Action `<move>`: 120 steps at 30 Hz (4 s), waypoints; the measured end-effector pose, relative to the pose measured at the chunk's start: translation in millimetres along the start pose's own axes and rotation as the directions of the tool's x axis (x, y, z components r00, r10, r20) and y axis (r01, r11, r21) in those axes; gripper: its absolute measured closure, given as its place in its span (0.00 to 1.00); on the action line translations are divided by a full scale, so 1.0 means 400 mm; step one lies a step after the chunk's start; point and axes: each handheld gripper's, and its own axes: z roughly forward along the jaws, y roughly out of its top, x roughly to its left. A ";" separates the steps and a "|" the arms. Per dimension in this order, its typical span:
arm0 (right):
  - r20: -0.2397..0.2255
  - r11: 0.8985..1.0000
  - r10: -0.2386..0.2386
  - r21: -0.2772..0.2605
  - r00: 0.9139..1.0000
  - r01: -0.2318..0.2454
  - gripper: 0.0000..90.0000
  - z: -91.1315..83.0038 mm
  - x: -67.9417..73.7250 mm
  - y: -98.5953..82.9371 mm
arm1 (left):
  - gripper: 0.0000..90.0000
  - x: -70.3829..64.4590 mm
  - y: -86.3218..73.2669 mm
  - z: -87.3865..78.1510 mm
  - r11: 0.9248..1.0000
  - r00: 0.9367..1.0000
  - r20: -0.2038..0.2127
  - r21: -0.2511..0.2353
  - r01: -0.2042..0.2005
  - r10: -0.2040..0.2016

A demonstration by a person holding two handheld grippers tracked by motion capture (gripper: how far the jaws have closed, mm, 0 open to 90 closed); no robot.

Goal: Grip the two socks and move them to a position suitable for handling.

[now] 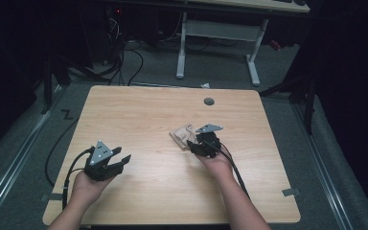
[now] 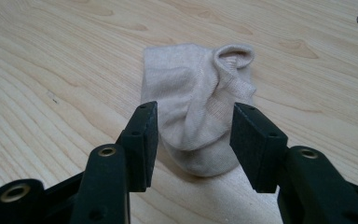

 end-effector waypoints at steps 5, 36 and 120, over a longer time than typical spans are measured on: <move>0.004 0.999 0.025 -0.021 1.000 -0.025 0.58 0.003 -0.012 0.017 | 0.58 0.007 0.002 -0.010 1.000 1.000 -0.006 -0.018 0.009 -0.009; -0.019 1.000 0.006 -0.019 1.000 -0.006 0.97 0.033 -0.027 0.038 | 0.55 -0.024 0.025 0.007 1.000 1.000 0.001 -0.009 0.025 -0.025; -0.211 0.959 -0.232 -0.211 0.950 0.187 0.98 -0.235 0.231 0.013 | 0.54 -0.048 0.010 0.055 0.998 0.999 0.038 0.056 -0.005 0.002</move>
